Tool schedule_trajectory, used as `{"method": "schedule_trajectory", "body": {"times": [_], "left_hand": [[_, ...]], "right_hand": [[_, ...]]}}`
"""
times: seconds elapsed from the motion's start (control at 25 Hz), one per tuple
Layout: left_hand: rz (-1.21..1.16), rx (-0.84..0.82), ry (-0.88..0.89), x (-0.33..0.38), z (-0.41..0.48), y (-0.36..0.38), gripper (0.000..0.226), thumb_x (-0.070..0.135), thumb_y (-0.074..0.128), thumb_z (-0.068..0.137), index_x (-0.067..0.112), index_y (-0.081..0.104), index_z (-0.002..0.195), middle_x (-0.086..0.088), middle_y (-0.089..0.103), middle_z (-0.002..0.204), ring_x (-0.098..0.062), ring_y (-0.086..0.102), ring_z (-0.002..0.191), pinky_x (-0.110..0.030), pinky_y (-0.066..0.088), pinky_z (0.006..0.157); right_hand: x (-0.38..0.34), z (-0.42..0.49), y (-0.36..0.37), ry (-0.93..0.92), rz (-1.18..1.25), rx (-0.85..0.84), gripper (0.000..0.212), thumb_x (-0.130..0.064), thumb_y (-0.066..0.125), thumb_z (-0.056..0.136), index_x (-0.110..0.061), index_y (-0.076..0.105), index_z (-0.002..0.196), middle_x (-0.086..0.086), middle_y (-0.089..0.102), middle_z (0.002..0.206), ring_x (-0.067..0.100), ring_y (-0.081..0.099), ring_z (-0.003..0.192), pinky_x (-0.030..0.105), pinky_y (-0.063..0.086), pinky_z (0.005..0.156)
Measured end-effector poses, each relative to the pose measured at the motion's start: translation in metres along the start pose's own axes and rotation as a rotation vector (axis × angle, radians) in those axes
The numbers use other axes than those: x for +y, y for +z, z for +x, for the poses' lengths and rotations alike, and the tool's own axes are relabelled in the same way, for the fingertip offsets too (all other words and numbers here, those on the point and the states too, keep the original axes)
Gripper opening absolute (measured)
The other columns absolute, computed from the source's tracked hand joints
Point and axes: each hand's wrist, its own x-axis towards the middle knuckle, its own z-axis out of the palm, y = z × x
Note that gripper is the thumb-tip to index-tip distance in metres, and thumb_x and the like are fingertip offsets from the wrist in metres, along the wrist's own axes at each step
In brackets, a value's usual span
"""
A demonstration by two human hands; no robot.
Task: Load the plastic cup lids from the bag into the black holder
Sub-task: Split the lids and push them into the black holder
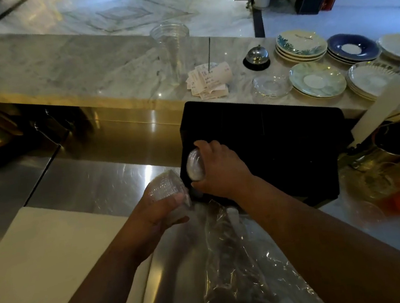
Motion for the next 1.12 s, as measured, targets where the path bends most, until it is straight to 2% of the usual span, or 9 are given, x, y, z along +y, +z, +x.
{"method": "schedule_trajectory", "body": {"times": [0.2, 0.36, 0.48, 0.8, 0.92, 1.12], "left_hand": [[-0.117, -0.048, -0.039, -0.003, 0.011, -0.012, 0.050, 0.029, 0.077, 0.077, 0.031, 0.069, 0.125, -0.016, 0.072, 0.120, -0.035, 0.070, 0.104, -0.043, 0.059, 0.082], [-0.099, -0.048, -0.057, -0.002, 0.021, -0.018, 0.070, 0.031, 0.078, 0.075, 0.020, 0.056, 0.141, -0.017, 0.070, 0.125, -0.036, 0.068, 0.109, -0.042, 0.058, 0.082], [-0.090, -0.058, -0.063, -0.003, 0.024, -0.018, 0.079, 0.031, 0.078, 0.074, 0.011, 0.050, 0.145, -0.019, 0.068, 0.125, -0.035, 0.069, 0.106, -0.042, 0.058, 0.081], [-0.117, -0.070, -0.080, -0.007, 0.025, -0.026, 0.075, 0.027, 0.079, 0.075, 0.012, 0.051, 0.143, -0.020, 0.067, 0.123, -0.036, 0.069, 0.104, -0.043, 0.058, 0.079], [-0.117, -0.069, -0.078, -0.005, 0.025, -0.026, 0.073, 0.027, 0.079, 0.075, 0.015, 0.053, 0.142, -0.017, 0.069, 0.122, -0.035, 0.070, 0.104, -0.042, 0.059, 0.079], [-0.131, -0.060, -0.077, -0.001, 0.025, -0.022, 0.079, 0.026, 0.078, 0.071, 0.010, 0.051, 0.144, -0.020, 0.069, 0.121, -0.034, 0.071, 0.102, -0.039, 0.060, 0.075]], "right_hand": [[0.001, 0.018, 0.023, -0.099, -0.196, 0.030, 0.106, -0.067, 0.074, 0.064, -0.020, 0.033, 0.150, 0.014, 0.055, 0.132, 0.033, 0.055, 0.115, 0.046, 0.044, 0.099], [-0.002, 0.023, 0.038, -0.089, -0.301, 0.062, 0.102, -0.068, 0.073, 0.063, -0.018, 0.039, 0.146, 0.015, 0.057, 0.127, 0.034, 0.056, 0.112, 0.045, 0.043, 0.097], [-0.005, 0.022, 0.044, -0.073, -0.347, 0.044, 0.100, -0.065, 0.075, 0.063, -0.017, 0.041, 0.144, 0.015, 0.056, 0.125, 0.033, 0.056, 0.110, 0.044, 0.042, 0.097], [-0.009, 0.025, 0.048, -0.044, -0.350, -0.015, 0.107, -0.060, 0.078, 0.061, -0.012, 0.036, 0.148, 0.016, 0.054, 0.132, 0.035, 0.056, 0.114, 0.047, 0.039, 0.103], [-0.008, 0.025, 0.051, -0.049, -0.341, -0.014, 0.109, -0.058, 0.078, 0.060, -0.012, 0.034, 0.148, 0.016, 0.056, 0.130, 0.034, 0.058, 0.112, 0.046, 0.040, 0.102], [-0.005, 0.023, 0.054, -0.075, -0.336, 0.035, 0.102, -0.061, 0.078, 0.058, -0.013, 0.041, 0.140, 0.015, 0.059, 0.121, 0.033, 0.060, 0.104, 0.045, 0.042, 0.097]]}}
